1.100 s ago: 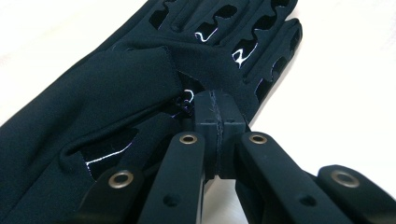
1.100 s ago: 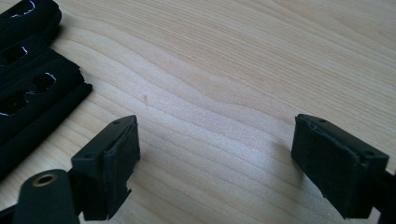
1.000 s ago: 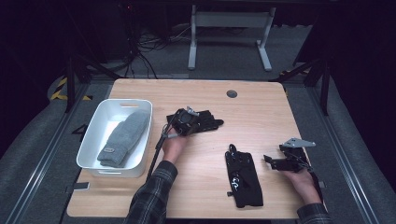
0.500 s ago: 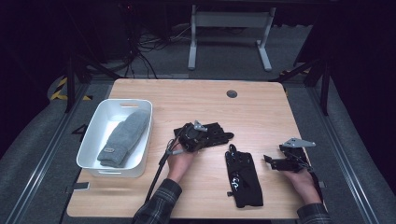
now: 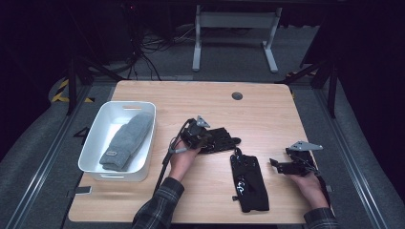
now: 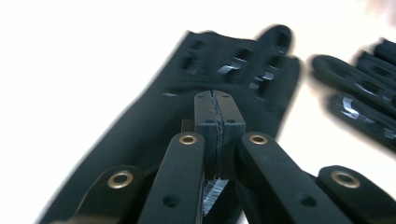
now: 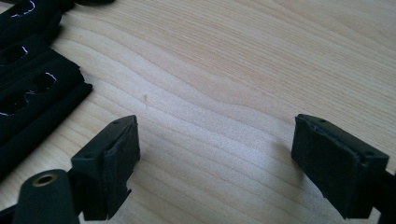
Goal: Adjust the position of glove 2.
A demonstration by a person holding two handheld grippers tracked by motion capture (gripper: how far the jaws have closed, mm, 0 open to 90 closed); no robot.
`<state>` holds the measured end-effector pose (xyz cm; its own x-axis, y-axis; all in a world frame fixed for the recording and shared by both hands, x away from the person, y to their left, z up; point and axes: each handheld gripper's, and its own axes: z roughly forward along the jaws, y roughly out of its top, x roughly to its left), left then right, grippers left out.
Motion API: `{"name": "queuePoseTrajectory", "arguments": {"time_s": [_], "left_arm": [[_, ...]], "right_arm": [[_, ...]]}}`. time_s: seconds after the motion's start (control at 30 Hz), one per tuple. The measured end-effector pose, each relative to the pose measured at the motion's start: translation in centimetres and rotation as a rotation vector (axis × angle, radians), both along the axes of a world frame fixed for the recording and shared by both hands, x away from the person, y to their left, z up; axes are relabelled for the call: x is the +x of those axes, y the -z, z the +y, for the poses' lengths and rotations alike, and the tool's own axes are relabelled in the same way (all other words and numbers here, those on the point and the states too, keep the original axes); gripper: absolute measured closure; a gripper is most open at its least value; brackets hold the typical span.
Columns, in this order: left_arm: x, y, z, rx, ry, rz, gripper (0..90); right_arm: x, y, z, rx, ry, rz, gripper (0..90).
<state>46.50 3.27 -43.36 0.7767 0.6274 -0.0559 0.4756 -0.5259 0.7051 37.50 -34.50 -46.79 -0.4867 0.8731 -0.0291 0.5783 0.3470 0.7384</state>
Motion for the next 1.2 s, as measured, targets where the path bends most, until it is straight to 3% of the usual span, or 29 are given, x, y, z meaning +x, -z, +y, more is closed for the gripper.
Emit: {"name": "queuePoseTrajectory", "arguments": {"time_s": [0.23, 0.4, 0.73, 1.2], "left_arm": [[3.0, 0.4, 1.6, 0.04, -0.068, 0.025, 90.0], [3.7, 1.3, 2.1, 0.069, -0.082, 0.058, 90.0], [0.8, 1.6, 2.7, 0.102, -0.054, 0.077, 90.0], [-4.6, 1.4, 2.7, 0.09, 0.087, 0.114, 90.0]], "right_arm": [[0.0, 0.0, 0.0, 0.0, 0.0, 0.0, 15.7], [0.0, 0.0, 0.0, 0.0, 0.0, 0.0, 15.7], [0.0, 0.0, 0.0, 0.0, 0.0, 0.0, 15.7], [0.0, 0.0, 0.0, 0.0, 0.001, -0.001, 15.7]]}}
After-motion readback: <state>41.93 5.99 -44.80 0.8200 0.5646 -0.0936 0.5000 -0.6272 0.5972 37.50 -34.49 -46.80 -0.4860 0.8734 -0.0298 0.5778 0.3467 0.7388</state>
